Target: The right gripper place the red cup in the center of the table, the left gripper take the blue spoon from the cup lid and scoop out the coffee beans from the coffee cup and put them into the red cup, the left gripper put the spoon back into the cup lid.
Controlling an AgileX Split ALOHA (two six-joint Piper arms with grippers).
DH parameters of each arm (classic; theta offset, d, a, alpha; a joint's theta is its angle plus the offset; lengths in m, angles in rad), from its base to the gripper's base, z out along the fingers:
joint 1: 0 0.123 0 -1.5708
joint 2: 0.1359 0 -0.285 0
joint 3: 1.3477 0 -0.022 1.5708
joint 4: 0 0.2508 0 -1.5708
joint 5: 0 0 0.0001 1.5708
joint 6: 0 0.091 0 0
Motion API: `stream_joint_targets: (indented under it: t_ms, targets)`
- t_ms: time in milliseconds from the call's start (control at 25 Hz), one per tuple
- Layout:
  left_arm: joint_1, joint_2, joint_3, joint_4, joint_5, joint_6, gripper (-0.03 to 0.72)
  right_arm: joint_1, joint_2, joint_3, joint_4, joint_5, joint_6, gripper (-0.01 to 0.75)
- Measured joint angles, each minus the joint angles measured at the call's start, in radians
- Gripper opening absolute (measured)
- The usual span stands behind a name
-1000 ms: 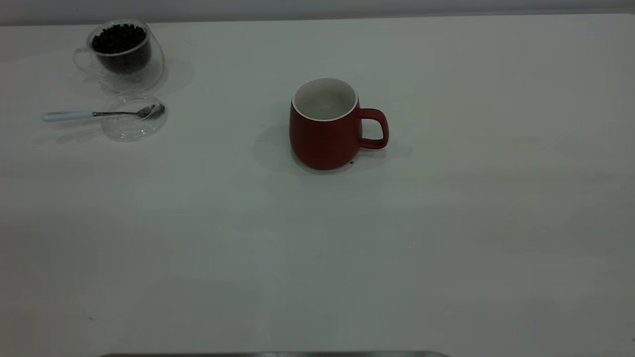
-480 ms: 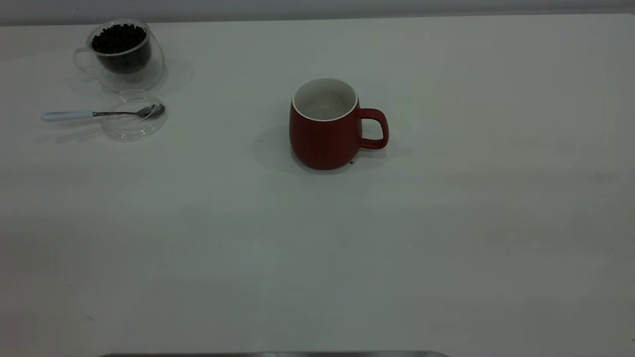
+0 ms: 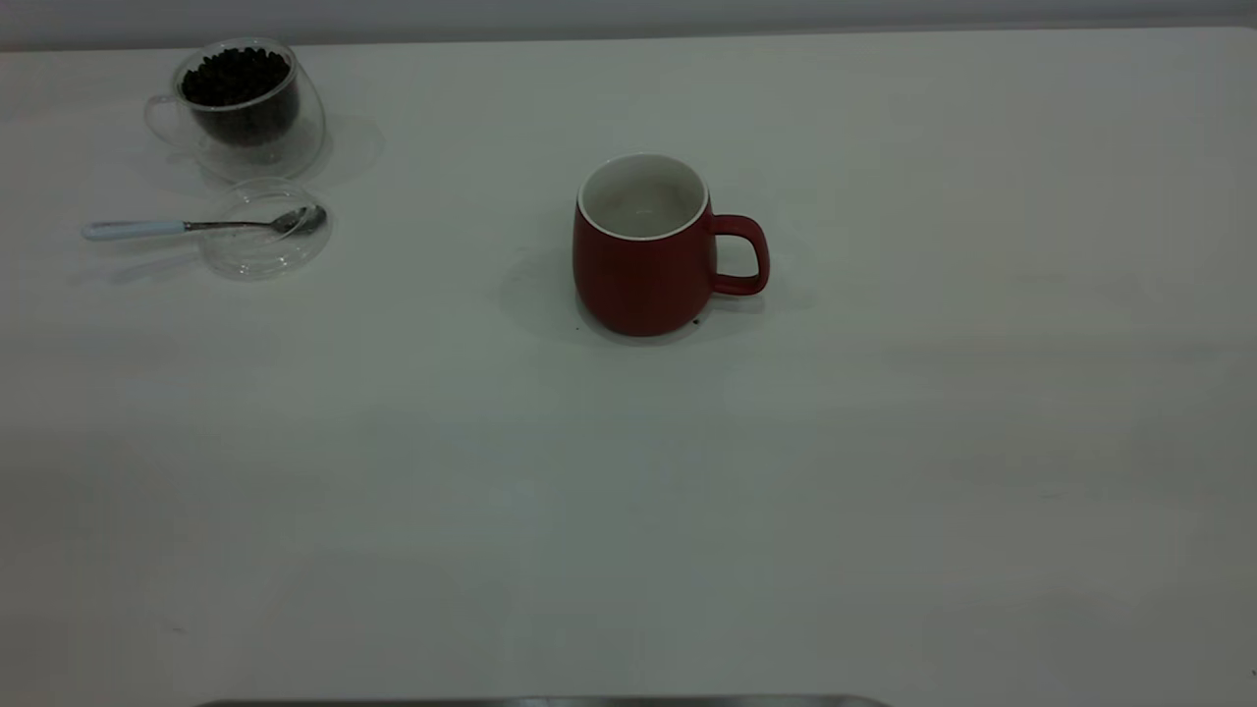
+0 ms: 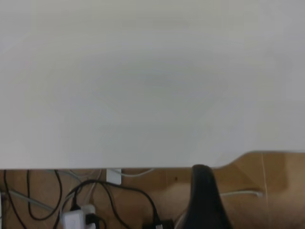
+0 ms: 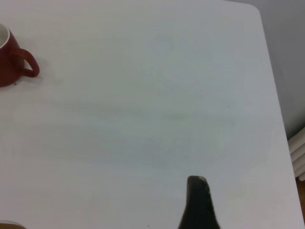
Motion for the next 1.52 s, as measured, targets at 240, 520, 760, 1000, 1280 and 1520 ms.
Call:
stream_joint_targets:
  t_ms: [240, 520, 760, 1000, 1280, 1520]
  targets:
    - [0.021, -0.114, 0.000, 0.004, 0.001, 0.001, 0.585, 0.000, 0.000, 0.000, 0.000, 0.000, 0.000, 0.588]
    - [0.021, -0.201, 0.000, -0.004, 0.005, 0.001, 0.585, 0.000, 0.000, 0.000, 0.000, 0.000, 0.000, 0.588]
    - [0.021, -0.205, 0.000, -0.005, 0.005, 0.003, 0.585, 0.000, 0.000, 0.000, 0.000, 0.000, 0.000, 0.588]
    - [0.021, -0.205, 0.000, -0.005, 0.005, 0.003, 0.585, 0.000, 0.000, 0.000, 0.000, 0.000, 0.000, 0.588]
    - [0.021, -0.205, 0.000, -0.005, 0.005, 0.003, 0.585, 0.000, 0.000, 0.000, 0.000, 0.000, 0.000, 0.588]
    - [0.021, -0.205, 0.000, -0.006, 0.005, 0.003, 0.585, 0.000, 0.000, 0.000, 0.000, 0.000, 0.000, 0.588]
